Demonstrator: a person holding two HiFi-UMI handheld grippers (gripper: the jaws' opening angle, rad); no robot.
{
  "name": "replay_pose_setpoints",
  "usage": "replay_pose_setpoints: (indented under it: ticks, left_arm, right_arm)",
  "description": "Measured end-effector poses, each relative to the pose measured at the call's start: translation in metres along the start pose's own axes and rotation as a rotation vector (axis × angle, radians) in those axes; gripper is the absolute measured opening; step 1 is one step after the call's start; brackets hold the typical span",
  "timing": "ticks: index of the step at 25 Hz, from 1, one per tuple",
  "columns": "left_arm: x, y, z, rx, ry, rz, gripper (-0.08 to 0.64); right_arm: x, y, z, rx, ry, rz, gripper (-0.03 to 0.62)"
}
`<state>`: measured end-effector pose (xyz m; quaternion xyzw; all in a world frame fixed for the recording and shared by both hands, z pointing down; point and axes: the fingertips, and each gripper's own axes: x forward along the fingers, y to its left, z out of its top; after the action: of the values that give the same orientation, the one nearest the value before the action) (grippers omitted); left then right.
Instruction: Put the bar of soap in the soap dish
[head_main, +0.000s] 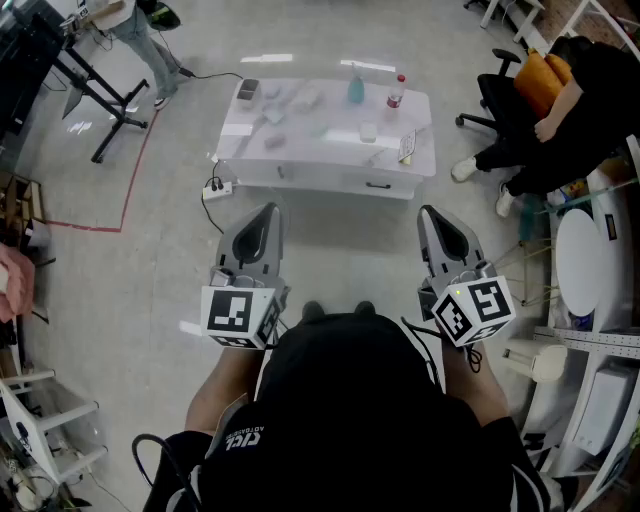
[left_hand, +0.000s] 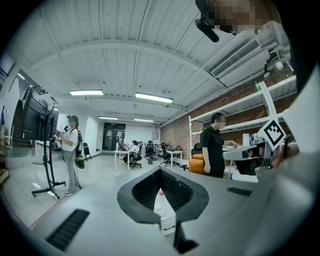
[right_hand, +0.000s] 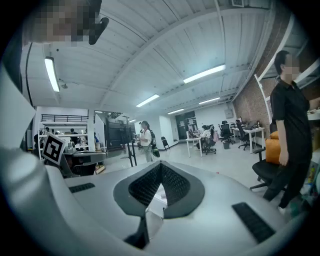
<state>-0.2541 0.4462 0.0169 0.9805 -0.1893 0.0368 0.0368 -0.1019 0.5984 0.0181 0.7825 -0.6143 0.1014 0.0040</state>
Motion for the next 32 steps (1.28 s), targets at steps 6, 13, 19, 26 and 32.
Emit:
replay_pose_setpoints:
  ticks: [6, 13, 19, 26, 32]
  left_arm:
    - [0.008, -0.011, -0.009, -0.002, 0.011, -0.003, 0.008]
    - [0.022, -0.032, -0.012, 0.007, 0.034, 0.004, 0.008]
    - [0.027, -0.044, -0.014, 0.017, 0.058, 0.063, 0.008]
    - [0.038, -0.052, -0.026, -0.002, 0.09, 0.101, 0.008]
    - [0.07, -0.032, -0.03, -0.011, 0.085, 0.083, 0.008]
  right_arm:
    - [-0.001, -0.013, -0.003, 0.006, 0.001, 0.012, 0.006]
    - [-0.011, -0.036, -0.012, 0.078, -0.022, 0.049, 0.008]
    - [-0.022, -0.059, -0.019, 0.096, -0.025, 0.097, 0.008]
    - [-0.013, -0.071, -0.029, 0.078, 0.019, 0.155, 0.008]
    - [0.029, -0.077, -0.028, 0.07, 0.036, 0.168, 0.008]
